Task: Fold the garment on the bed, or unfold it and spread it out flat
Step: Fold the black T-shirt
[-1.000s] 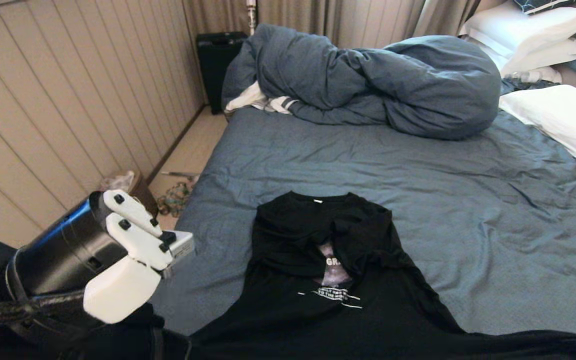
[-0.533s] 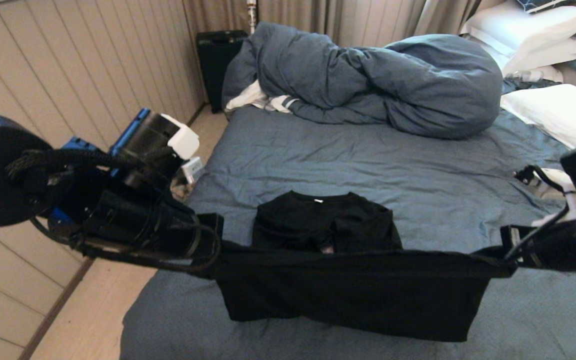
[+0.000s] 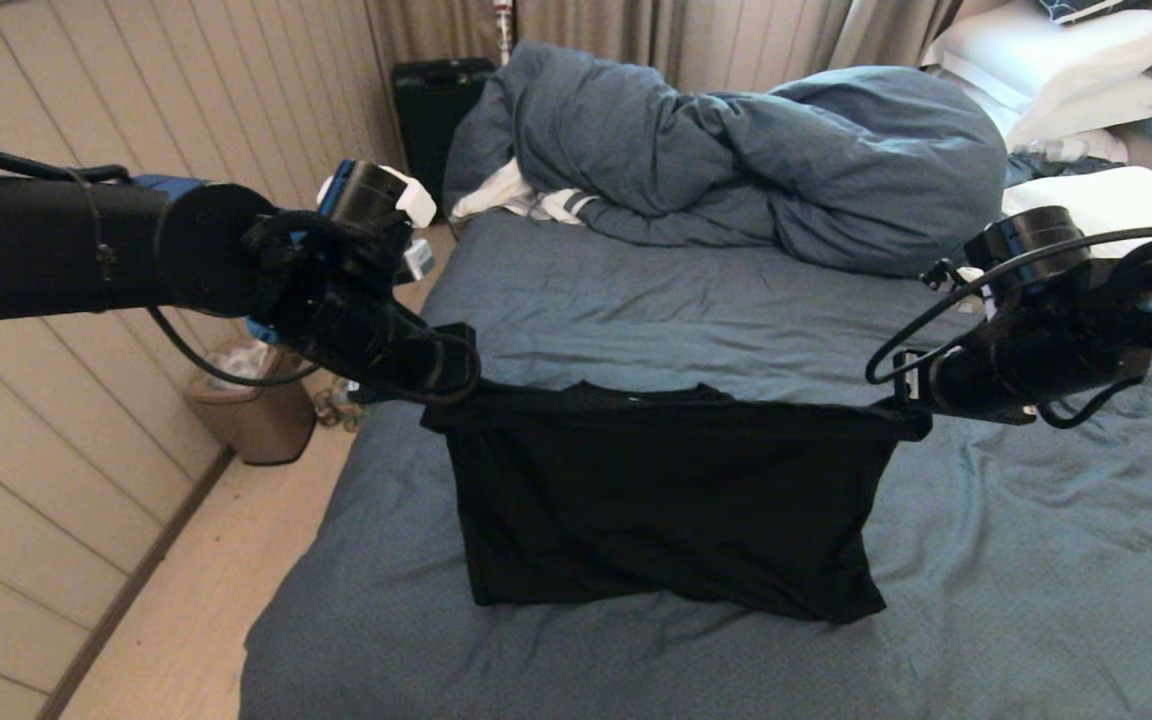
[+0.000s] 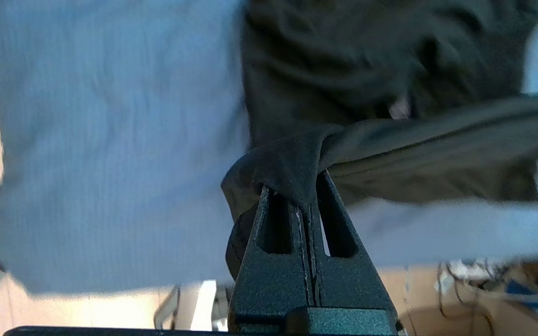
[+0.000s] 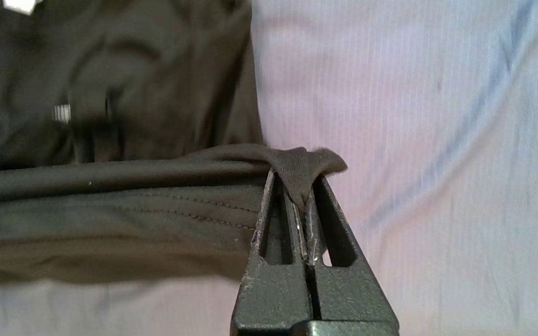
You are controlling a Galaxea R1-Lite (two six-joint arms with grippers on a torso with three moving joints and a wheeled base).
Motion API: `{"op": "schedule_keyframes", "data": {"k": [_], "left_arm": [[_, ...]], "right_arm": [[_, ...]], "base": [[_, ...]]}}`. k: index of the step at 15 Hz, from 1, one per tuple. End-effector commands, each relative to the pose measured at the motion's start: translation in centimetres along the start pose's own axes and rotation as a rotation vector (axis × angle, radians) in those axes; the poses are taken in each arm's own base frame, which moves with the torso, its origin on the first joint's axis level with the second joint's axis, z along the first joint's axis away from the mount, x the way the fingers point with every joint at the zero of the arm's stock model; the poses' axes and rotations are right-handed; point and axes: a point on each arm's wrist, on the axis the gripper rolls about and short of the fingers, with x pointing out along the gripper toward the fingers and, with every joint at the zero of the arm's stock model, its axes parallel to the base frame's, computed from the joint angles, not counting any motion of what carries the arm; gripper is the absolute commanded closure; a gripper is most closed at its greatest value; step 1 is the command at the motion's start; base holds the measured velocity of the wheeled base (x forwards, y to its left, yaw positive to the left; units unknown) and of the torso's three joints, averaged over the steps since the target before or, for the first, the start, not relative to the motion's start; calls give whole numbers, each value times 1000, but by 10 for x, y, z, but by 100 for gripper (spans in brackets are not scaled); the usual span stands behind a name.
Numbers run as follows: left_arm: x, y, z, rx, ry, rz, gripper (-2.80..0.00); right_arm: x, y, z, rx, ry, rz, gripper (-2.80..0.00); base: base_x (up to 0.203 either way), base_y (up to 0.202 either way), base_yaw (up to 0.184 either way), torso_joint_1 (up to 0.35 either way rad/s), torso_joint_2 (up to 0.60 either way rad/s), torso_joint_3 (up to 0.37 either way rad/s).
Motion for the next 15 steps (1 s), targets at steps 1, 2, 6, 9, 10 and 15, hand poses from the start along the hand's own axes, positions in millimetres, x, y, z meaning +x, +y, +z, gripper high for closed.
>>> {"op": "schedule_keyframes", "data": {"k": [1,2,6,9,10,15], "left_arm": [[47,3,2,-4,50,30,0],[55,2,7,-3,40,29,0],[81,0,15,32,22,28,0],[94,2,18,37,-18,21,0],[94,2,20,32,-36,15,0],[109,9,31,15,-148,-4,0]], "right_arm": [[26,3,9,1,15,-5,0],[32,3,16,4,4,-6,0],[70,3,34,10,-7,-14,0],[88,5,36,10,3,-19,0],[92,6,39,11,-2,-18,0],[105,9,48,13,-30,-11,0]], "base": [[0,0,0,0,0,0],[0,0,0,0,0,0],[0,0,0,0,0,0],[0,0,0,0,0,0],[0,0,0,0,0,0],[0,0,0,0,0,0]]}}
